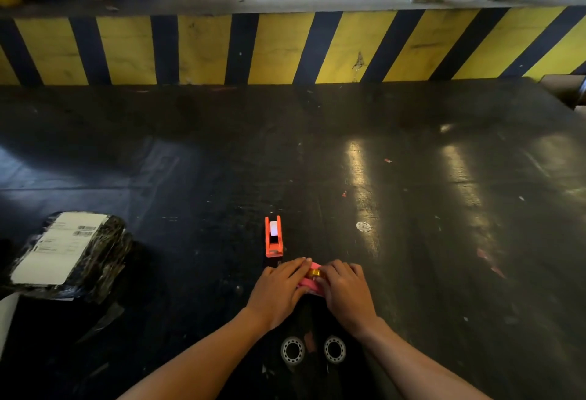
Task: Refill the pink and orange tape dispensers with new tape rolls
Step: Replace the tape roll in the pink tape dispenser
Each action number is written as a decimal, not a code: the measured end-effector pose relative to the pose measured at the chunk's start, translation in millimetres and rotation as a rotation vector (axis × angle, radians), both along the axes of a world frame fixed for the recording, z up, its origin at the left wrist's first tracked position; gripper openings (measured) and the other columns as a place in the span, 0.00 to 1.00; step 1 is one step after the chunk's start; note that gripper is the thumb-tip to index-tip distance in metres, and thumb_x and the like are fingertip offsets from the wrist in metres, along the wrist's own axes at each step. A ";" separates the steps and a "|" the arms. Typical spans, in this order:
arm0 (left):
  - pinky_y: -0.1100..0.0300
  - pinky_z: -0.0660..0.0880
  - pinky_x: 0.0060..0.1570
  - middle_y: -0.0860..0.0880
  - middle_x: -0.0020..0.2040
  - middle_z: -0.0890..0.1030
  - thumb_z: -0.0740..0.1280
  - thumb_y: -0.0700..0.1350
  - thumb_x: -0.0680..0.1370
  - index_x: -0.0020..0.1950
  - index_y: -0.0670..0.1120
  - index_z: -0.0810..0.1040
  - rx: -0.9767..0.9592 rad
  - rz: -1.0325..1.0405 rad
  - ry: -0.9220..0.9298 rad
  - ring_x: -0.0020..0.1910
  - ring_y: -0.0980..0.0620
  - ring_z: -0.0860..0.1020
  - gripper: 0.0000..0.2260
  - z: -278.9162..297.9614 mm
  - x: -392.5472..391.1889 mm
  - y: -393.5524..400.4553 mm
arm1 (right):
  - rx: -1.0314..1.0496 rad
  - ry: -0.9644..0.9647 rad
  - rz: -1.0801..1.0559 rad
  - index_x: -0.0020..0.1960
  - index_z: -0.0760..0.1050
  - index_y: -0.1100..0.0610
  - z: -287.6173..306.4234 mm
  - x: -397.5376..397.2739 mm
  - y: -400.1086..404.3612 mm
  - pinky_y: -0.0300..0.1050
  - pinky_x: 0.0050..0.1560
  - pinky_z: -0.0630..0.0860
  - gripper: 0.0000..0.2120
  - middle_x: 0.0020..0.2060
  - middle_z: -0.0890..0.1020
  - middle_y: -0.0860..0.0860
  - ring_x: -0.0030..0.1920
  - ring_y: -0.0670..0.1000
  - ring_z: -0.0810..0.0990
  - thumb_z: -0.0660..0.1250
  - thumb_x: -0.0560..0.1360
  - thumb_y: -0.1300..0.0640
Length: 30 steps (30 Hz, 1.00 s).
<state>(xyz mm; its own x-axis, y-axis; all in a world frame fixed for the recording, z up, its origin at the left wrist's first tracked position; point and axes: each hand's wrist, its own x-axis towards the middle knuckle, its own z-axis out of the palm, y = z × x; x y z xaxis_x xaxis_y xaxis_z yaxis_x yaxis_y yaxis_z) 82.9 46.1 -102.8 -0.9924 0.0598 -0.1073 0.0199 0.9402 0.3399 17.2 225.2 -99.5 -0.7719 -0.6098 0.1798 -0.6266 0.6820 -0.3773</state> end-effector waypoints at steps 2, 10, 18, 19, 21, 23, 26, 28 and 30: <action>0.56 0.65 0.70 0.53 0.82 0.60 0.54 0.56 0.85 0.82 0.54 0.55 0.002 0.004 0.004 0.78 0.55 0.63 0.25 -1.4 0.7 0.2 | -0.019 -0.005 -0.002 0.55 0.82 0.55 -0.3 0.9 0.8 0.50 0.54 0.72 0.08 0.48 0.83 0.50 0.49 0.51 0.81 0.69 0.78 0.54; 0.54 0.66 0.70 0.52 0.82 0.62 0.54 0.57 0.85 0.82 0.53 0.56 -0.004 0.014 0.023 0.78 0.54 0.64 0.25 1.8 -2.2 2.6 | -0.104 -0.153 -0.035 0.58 0.81 0.56 3.5 -9.2 0.2 0.47 0.58 0.68 0.09 0.51 0.82 0.50 0.52 0.51 0.79 0.68 0.78 0.57; 0.55 0.67 0.68 0.53 0.81 0.64 0.56 0.57 0.84 0.81 0.55 0.57 0.012 0.031 0.040 0.76 0.54 0.67 0.26 1.1 -0.6 3.3 | -0.105 -0.039 -0.016 0.54 0.81 0.55 10.4 1.0 2.3 0.46 0.52 0.67 0.08 0.47 0.83 0.49 0.48 0.50 0.81 0.71 0.76 0.56; 0.54 0.67 0.68 0.54 0.80 0.64 0.57 0.57 0.84 0.81 0.55 0.58 0.026 0.038 0.039 0.76 0.54 0.66 0.26 1.7 -1.3 3.6 | -0.148 -0.075 -0.071 0.54 0.81 0.55 13.2 1.8 2.4 0.47 0.53 0.68 0.07 0.48 0.83 0.49 0.48 0.49 0.81 0.70 0.77 0.55; 0.52 0.65 0.72 0.54 0.80 0.65 0.60 0.58 0.82 0.81 0.55 0.59 0.081 0.077 0.031 0.78 0.54 0.63 0.27 3.8 0.0 4.7 | -0.236 -0.177 -0.174 0.53 0.81 0.54 19.4 2.8 2.1 0.48 0.54 0.71 0.06 0.47 0.82 0.47 0.48 0.48 0.80 0.70 0.78 0.54; 0.53 0.65 0.72 0.54 0.78 0.67 0.64 0.58 0.81 0.80 0.54 0.62 0.158 0.144 0.078 0.77 0.54 0.63 0.29 6.2 4.2 7.1 | -0.316 -0.251 -0.200 0.52 0.81 0.52 24.9 4.6 0.4 0.45 0.53 0.73 0.06 0.46 0.82 0.46 0.48 0.45 0.79 0.71 0.77 0.52; 0.58 0.71 0.67 0.54 0.69 0.74 0.68 0.55 0.79 0.74 0.53 0.70 0.331 0.213 0.207 0.67 0.57 0.72 0.24 14.3 12.0 15.0 | -0.526 -0.519 -0.238 0.48 0.81 0.48 39.7 10.6 -3.1 0.32 0.44 0.76 0.05 0.42 0.84 0.43 0.45 0.40 0.82 0.74 0.74 0.49; 0.60 0.76 0.62 0.55 0.65 0.76 0.70 0.52 0.78 0.70 0.55 0.72 0.474 0.247 0.232 0.62 0.59 0.76 0.21 23.0 15.0 18.3 | -0.692 -0.768 -0.250 0.47 0.83 0.51 49.0 13.9 -4.4 0.30 0.40 0.78 0.05 0.39 0.87 0.46 0.43 0.40 0.84 0.76 0.73 0.52; 0.62 0.79 0.57 0.56 0.62 0.77 0.71 0.50 0.78 0.68 0.55 0.72 0.529 0.261 0.263 0.57 0.59 0.79 0.19 30.2 17.1 19.6 | -0.788 -0.916 -0.237 0.47 0.84 0.56 55.0 15.8 -2.9 0.32 0.38 0.79 0.06 0.40 0.88 0.47 0.42 0.44 0.86 0.77 0.72 0.57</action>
<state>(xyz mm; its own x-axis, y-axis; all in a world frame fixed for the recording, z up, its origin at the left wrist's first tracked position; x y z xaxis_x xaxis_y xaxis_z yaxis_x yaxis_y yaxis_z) 99.9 65.7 -72.6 -0.9706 -0.2090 0.1191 -0.0412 0.6324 0.7735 33.0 222.2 -44.5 -0.8833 -0.4080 -0.2308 0.1940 0.1300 -0.9723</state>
